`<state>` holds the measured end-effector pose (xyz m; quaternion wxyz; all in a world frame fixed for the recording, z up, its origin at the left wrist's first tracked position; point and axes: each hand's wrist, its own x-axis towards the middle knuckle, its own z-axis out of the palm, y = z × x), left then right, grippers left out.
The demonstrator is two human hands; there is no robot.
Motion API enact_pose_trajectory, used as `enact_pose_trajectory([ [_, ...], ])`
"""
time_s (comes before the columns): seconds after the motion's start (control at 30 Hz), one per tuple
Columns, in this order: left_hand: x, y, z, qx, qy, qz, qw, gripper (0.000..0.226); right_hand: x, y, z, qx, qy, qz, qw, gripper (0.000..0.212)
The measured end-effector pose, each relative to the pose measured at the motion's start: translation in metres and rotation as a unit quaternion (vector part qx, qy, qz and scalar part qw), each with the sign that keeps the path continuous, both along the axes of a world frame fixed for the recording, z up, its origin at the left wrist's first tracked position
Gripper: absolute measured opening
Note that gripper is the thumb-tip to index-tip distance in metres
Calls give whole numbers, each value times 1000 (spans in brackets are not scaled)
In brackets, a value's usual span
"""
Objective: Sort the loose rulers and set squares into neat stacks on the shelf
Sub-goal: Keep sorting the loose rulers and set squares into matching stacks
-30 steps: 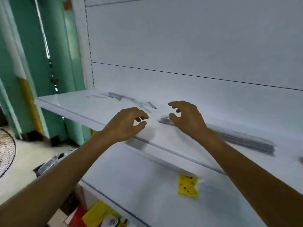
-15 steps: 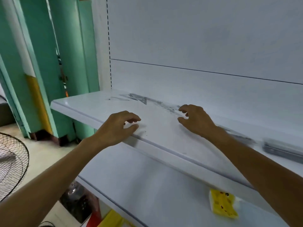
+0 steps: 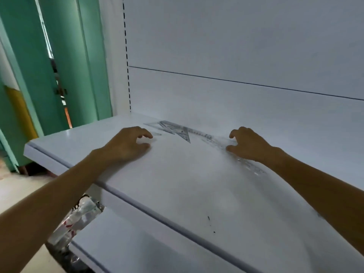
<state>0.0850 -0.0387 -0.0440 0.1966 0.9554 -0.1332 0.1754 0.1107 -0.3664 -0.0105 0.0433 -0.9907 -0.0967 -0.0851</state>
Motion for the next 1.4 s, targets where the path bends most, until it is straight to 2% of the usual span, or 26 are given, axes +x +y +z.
enact_pose_trajectory([
  [0.27, 48, 32, -1, -45, 49, 24, 997, 36, 14, 21, -19, 11, -9, -64, 998, 42],
  [0.4, 61, 35, -1, 32, 89, 24, 995, 48, 13, 31, -19, 66, -5, -73, 995, 33],
  [0.47, 62, 36, -2, 51, 109, 22, 992, 46, 8, 36, -20, 69, -24, -59, 996, 28],
  [0.6, 48, 32, -2, 10, 50, -71, 996, 20, -5, 49, -23, 56, -60, -11, 997, 26],
  [0.73, 26, 21, 0, -4, 54, -167, 984, 16, -23, 70, -27, 78, -100, 61, 990, 21],
  [0.9, 3, 15, -1, -21, 47, -225, 973, 33, -47, 82, -26, 124, -82, 108, 983, 24],
  [1.0, -11, 16, -5, -19, 43, -243, 969, 34, -55, 79, -25, 107, -43, 70, 991, 38],
  [1.07, -19, 18, -9, 11, 44, -257, 965, 33, -59, 78, -24, 114, -19, 41, 992, 37],
  [1.17, -31, 23, -11, 35, 56, -244, 968, 43, -68, 80, -27, 84, -60, 49, 993, 23],
  [1.3, -47, 30, -7, 36, 62, -241, 968, 65, -77, 86, -32, -21, -103, 60, 993, 21],
  [1.4, -59, 32, -5, 15, 57, -255, 965, 68, -83, 91, -32, 50, -125, 70, 988, 17],
])
